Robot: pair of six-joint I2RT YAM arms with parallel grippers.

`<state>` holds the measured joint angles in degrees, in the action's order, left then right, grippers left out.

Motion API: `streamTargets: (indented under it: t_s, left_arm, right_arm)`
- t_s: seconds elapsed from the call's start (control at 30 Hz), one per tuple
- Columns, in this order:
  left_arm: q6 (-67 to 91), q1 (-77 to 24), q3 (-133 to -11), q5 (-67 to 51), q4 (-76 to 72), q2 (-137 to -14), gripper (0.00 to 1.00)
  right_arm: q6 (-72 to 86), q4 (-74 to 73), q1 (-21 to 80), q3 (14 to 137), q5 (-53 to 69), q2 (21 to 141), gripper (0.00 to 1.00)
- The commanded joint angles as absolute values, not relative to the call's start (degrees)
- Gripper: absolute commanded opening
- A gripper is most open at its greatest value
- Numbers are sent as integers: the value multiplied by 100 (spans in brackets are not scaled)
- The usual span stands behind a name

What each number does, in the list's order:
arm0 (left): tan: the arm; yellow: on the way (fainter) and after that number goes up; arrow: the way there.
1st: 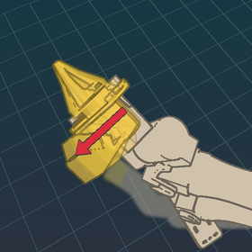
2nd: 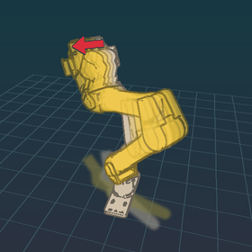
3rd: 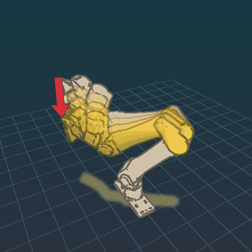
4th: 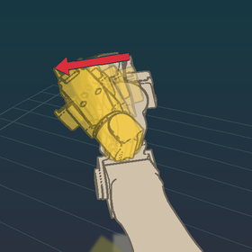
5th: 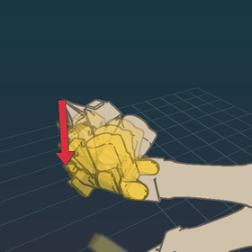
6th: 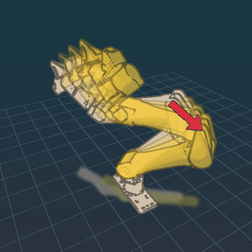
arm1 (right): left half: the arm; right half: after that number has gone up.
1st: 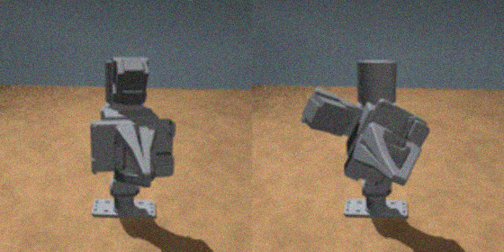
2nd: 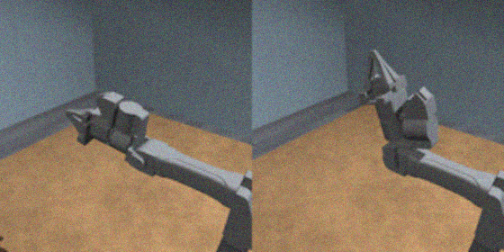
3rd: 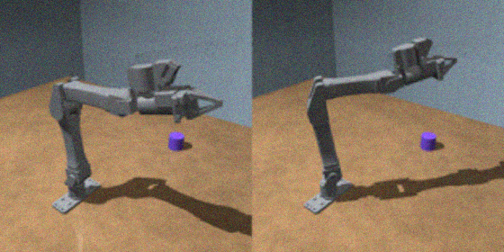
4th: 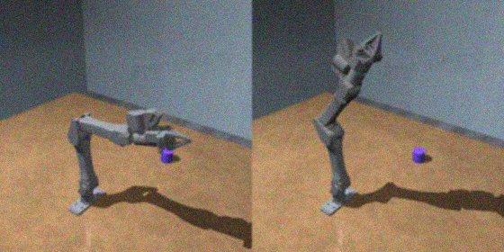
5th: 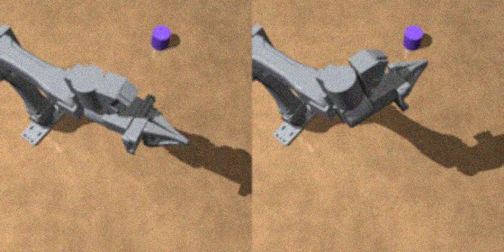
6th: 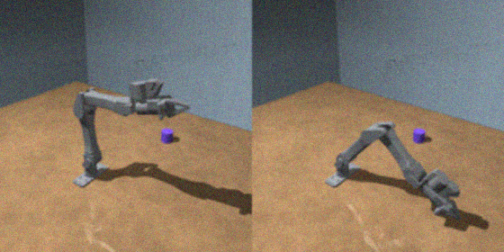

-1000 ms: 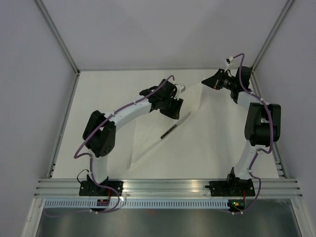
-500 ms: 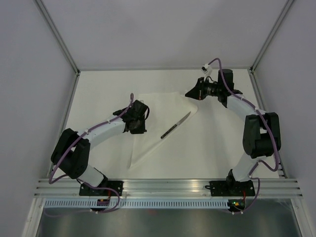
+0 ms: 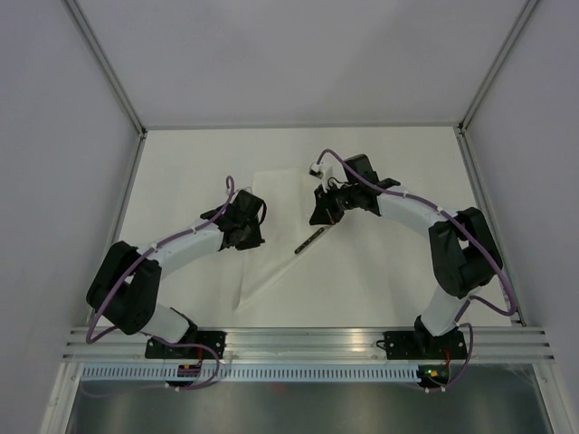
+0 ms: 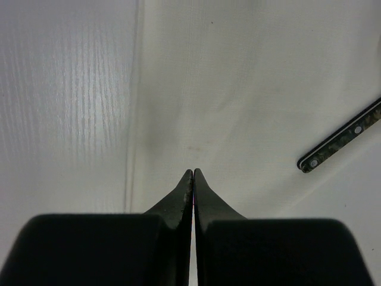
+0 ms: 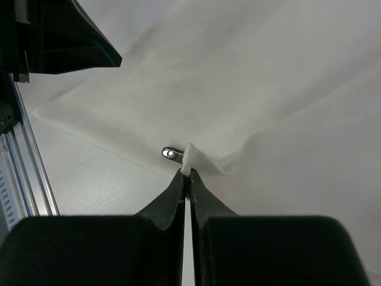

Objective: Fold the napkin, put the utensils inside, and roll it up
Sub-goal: Fold the napkin at the center of the board.

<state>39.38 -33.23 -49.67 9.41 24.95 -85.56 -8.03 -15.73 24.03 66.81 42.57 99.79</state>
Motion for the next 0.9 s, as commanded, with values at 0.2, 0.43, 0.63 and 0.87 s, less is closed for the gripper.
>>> streamTargets:
  t_s: [0.2,0.43,0.63,0.87]
  left_arm:
    - [4263,-3164,-4799,862,2021,-8147,2]
    - [4201,-3138,-4825,738,1899,-8200,2]
    - [4157,-3129,-4843,650,1828,-8262,2]
    - [4105,-3120,-4878,615,1828,-8200,2]
  right_arm:
    - [-1002,-1327,3278,6504,3613,9984,5]
    - [-1222,-1468,3524,6574,3349,10335,6]
    - [-1424,-1547,3603,6557,3226,10459,24]
    - [-1450,-1608,3674,6521,3278,10318,50]
